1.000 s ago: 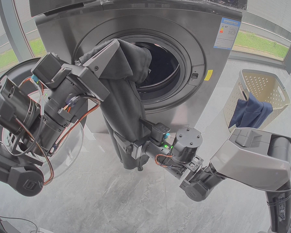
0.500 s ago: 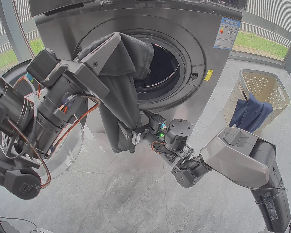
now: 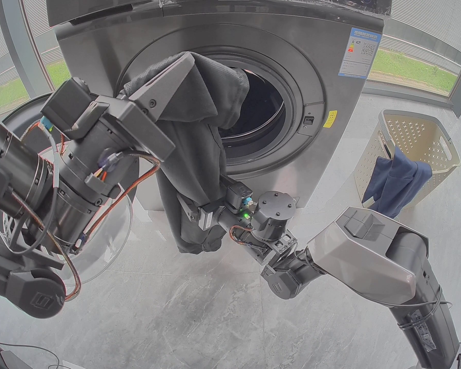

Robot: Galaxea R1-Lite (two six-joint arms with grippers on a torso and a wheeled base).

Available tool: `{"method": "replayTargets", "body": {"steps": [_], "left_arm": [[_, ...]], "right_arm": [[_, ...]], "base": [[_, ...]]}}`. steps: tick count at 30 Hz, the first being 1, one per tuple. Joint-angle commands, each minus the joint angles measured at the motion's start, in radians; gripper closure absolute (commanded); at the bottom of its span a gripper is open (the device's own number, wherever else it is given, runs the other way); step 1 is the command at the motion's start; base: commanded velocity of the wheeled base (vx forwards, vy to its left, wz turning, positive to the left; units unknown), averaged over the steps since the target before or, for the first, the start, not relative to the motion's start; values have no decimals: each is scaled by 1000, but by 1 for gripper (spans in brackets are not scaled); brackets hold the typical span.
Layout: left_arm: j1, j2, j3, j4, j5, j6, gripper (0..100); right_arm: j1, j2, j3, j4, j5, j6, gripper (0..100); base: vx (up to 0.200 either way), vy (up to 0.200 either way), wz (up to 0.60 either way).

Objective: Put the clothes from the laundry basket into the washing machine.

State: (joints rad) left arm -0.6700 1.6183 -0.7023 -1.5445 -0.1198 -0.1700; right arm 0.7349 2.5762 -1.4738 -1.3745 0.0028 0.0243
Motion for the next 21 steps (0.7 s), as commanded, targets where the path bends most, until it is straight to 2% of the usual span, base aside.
{"method": "replayTargets", "body": {"steps": [1, 4, 6, 7, 16, 17, 20, 21], "left_arm": [[-6, -1, 1, 0, 0, 1, 100], [-6, -3, 3, 0, -1, 1, 100], [-8, -5, 1, 0, -1, 1, 100], [-6, -5, 1, 0, -1, 1, 100], [30, 3, -8, 1, 3, -2, 100], [61, 6, -11, 3, 2, -3, 100], [92, 11, -22, 4, 2, -5, 100], [107, 14, -22, 9, 2, -8, 100]], "right_arm": [[-11, 50, -100, 32, 0, 2, 0], [-11, 82, -174, 45, -4, 2, 0], [-8, 94, -206, 45, -23, 0, 0], [-6, 94, -214, 46, -24, 0, 100], [-35, 64, -171, 43, -40, 2, 100], [-52, 24, -115, 37, -43, 2, 100], [-75, -33, -22, 25, -43, 6, 100], [-91, -76, 40, 3, -43, 8, 100]], "base": [[0, 0, 0], [0, 0, 0], [0, 0, 0], [0, 0, 0], [0, 0, 0], [0, 0, 0], [0, 0, 0], [0, 0, 0]]}}
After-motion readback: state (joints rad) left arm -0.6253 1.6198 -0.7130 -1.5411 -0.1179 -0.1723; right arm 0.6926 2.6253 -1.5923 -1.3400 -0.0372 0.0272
